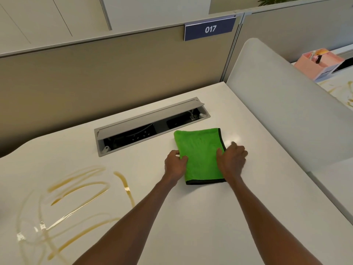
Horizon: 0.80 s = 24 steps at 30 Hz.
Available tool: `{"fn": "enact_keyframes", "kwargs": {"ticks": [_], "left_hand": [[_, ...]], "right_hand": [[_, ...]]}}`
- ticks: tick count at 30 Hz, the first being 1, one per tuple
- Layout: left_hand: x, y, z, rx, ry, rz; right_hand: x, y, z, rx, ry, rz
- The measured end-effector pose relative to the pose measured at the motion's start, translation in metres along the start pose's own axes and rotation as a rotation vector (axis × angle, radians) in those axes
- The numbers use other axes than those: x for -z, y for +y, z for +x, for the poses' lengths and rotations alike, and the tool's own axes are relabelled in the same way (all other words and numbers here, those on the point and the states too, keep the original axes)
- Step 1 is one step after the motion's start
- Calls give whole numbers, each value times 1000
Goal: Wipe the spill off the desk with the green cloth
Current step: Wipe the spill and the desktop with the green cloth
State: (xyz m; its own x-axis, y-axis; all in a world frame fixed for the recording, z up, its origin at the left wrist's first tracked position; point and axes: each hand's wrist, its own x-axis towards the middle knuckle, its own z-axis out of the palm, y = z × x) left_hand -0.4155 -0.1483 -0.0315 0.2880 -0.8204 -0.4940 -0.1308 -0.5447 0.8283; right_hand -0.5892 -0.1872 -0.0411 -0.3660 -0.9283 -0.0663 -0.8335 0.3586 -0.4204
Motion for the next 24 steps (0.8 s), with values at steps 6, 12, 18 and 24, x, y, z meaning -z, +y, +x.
{"fn": "enact_keyframes", "kwargs": {"ticks": [6, 12, 18, 24], "left_hand": [[3, -9, -1, -72, 16, 69], [14, -16, 3, -136, 60, 128], [46, -21, 0, -226, 157, 109], [110, -36, -9, -238, 285, 80]], "right_hand": [[-10, 12, 14, -62, -254, -3], [-18, 1, 12, -19, -325, 123], [-22, -31, -8, 33, -275, 323], [-30, -81, -38, 174, -330, 432]]}}
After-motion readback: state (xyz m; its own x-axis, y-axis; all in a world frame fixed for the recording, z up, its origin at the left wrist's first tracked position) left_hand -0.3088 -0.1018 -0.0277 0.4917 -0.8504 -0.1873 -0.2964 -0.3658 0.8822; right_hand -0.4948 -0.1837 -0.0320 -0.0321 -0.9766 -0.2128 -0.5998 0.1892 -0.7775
